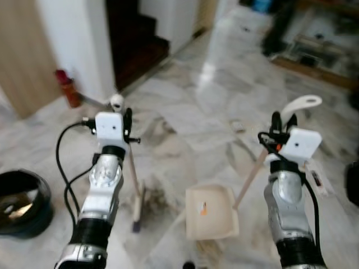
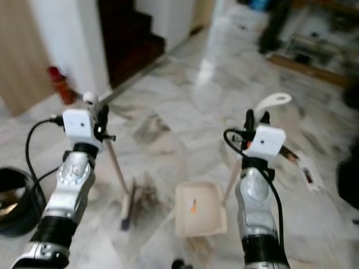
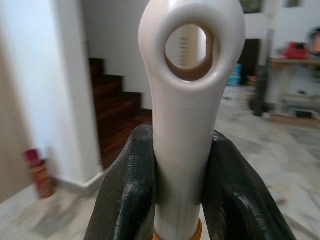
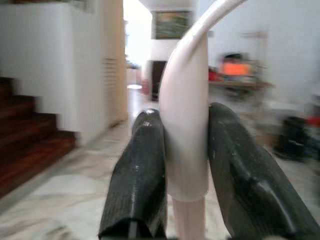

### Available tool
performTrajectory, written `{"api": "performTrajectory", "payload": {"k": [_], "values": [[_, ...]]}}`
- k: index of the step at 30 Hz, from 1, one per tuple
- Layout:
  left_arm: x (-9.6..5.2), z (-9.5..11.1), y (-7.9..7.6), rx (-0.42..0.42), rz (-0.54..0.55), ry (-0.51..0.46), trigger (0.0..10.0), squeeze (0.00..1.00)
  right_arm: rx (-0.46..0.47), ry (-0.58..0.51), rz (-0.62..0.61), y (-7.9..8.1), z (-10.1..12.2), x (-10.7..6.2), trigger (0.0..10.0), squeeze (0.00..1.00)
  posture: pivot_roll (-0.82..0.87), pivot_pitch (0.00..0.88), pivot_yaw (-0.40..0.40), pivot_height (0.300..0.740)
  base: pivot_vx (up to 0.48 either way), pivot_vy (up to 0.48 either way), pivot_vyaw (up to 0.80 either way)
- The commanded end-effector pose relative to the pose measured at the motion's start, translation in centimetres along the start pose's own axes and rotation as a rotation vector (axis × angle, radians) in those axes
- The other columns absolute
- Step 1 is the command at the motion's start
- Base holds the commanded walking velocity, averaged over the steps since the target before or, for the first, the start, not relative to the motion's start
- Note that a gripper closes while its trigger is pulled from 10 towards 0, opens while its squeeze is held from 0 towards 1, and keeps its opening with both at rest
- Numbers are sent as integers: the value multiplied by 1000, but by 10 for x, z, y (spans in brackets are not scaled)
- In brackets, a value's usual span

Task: Sweep floor

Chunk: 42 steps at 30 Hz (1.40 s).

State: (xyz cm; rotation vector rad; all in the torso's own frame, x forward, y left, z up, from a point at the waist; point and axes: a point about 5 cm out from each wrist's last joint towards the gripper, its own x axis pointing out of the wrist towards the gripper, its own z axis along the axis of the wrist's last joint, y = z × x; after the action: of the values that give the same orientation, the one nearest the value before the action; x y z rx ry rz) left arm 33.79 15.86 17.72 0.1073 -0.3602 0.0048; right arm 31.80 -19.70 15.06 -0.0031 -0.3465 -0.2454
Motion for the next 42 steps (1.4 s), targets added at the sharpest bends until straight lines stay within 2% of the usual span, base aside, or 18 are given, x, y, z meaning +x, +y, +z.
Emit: {"api": "performTrajectory", "payload": {"k": [1,13,34,42], "values": [[3,9,-4,-16,-13,-45,10000,0,0,-40,-1,-1,9,4,10000,0,85,85,-67,740,0,0,-800],[3,11,-10,-36,-54,-61,10000,0,4,-34,-10,-2,7,2,10000,0,85,84,-62,740,0,0,-800],[5,14,-10,-31,-71,-72,10000,0,13,-46,-5,1,8,1,10000,0,85,60,-49,740,0,0,-800],[5,14,-10,-24,-63,-65,10000,0,12,-47,6,3,8,1,10000,0,85,64,-50,740,0,0,-120]]}}
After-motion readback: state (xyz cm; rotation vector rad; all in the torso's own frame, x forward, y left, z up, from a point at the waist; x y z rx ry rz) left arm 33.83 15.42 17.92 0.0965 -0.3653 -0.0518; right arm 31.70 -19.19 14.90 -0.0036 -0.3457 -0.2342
